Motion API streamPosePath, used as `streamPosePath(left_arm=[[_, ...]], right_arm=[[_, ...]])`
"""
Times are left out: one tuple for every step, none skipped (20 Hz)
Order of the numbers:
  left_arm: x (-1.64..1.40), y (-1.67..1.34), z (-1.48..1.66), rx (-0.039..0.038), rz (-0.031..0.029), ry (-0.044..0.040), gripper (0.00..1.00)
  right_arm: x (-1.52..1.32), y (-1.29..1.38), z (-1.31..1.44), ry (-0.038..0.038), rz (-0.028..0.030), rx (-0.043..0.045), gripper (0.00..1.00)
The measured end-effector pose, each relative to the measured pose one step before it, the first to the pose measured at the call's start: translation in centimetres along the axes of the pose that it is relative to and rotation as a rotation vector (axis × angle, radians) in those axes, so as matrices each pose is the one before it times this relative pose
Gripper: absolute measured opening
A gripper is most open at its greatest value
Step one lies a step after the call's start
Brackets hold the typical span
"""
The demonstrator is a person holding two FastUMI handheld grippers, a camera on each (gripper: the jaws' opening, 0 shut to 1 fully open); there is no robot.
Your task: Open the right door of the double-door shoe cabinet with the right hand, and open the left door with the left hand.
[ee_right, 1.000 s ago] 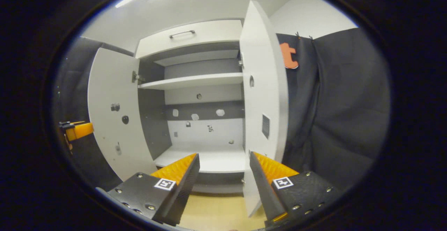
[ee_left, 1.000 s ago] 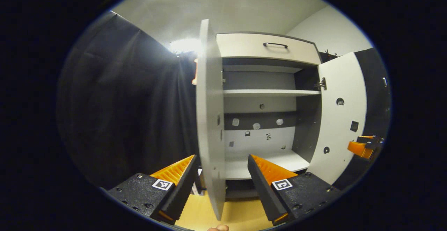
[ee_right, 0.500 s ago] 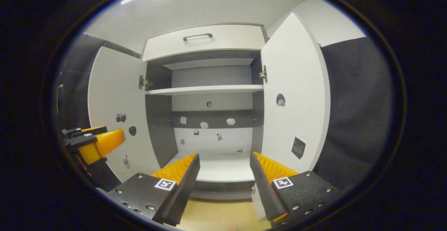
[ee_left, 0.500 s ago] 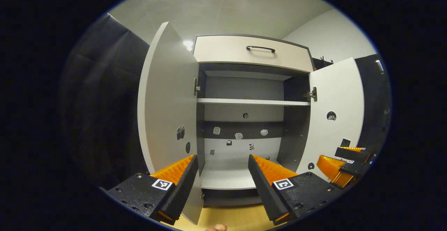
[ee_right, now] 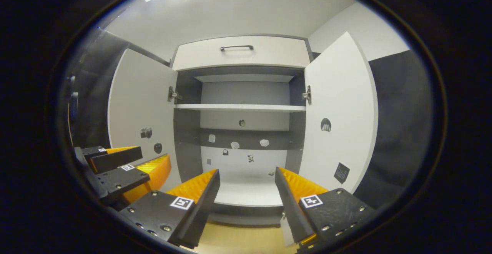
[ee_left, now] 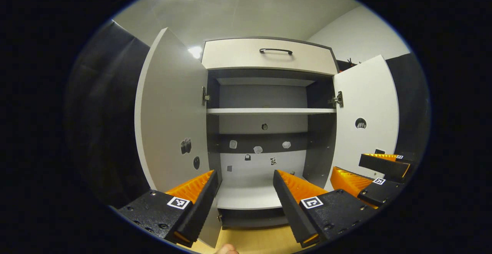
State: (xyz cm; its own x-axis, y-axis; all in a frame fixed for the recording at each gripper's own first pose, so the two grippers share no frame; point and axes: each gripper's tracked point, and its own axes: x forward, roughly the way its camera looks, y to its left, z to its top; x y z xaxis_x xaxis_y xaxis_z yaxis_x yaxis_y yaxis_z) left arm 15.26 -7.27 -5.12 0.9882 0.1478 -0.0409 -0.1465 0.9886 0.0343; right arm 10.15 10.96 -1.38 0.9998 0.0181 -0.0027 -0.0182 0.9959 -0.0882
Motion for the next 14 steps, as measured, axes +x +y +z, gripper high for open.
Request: streamPosePath(left_arm=[[0.144, 0.028, 0.014, 0.00236, 0.00252, -0.00260, 0.89], [0.114, 0.005, 0.110, -0.00038, -0.00076, -0.00161, 0.92], [-0.024, -0.046, -0.039, -0.00110, -0.00292, -0.00281, 0.87], [0.034, -0.006, -0.049, -0.00066, -0.00151, -0.00242, 0.89], [0.072, -0.006, 0.058, -0.00127, -0.00214, -0.00205, 0.89], [0.065, -0.027, 0.064, -0.00210, -0.00307, -0.00382, 0.89], [0.050, 0.000, 0.104, -0.00164, -0.00158, -0.00464, 0.89], [0.038, -0.011, 0.131, -0.00173, -0.00161, -0.00480, 0.89], [0.084, -0.055, 0.086, -0.00034, -0.00318, -0.00449, 0.89], [0.069, -0.057, 0.090, -0.00070, -0.00435, -0.00396, 0.89], [0.063, -0.062, 0.048, 0.00043, -0.00390, -0.00192, 0.89], [-0.005, -0.105, -0.001, 0.00004, -0.00430, -0.00090, 0.89], [0.056, -0.114, 0.005, 0.00058, -0.00489, -0.00022, 0.89], [-0.006, -0.041, -0.001, 0.00051, -0.00455, -0.00047, 0.89]], right_arm=[[0.063, -0.011, 0.034, -0.00155, 0.00055, -0.00069, 0.86], [0.102, -0.138, 0.036, -0.00376, -0.00496, 0.00009, 0.84], [-0.030, -0.214, 0.114, -0.00405, -0.00437, 0.00132, 0.88], [-0.064, -0.169, 0.158, -0.00454, -0.00344, 0.00055, 0.88], [0.101, -0.197, 0.067, -0.00419, -0.00583, 0.00056, 0.94], [-0.015, -0.176, 0.132, -0.00463, -0.00534, 0.00138, 1.00], [-0.104, -0.150, 0.029, -0.00209, -0.00421, 0.00081, 1.00], [-0.053, -0.208, 0.069, -0.00178, -0.00335, 0.00154, 1.00], [0.054, -0.155, 0.011, -0.00095, -0.00380, 0.00163, 1.00], [0.008, -0.155, 0.023, -0.00087, -0.00377, 0.00175, 1.00], [0.023, -0.120, -0.017, 0.00013, -0.00398, 0.00097, 1.00], [0.010, -0.065, -0.093, 0.00248, -0.00223, -0.00087, 1.00], [0.043, -0.037, -0.005, 0.00072, -0.00186, -0.00145, 1.00], [-0.014, -0.070, 0.000, -0.00079, -0.00098, -0.00355, 1.00]])
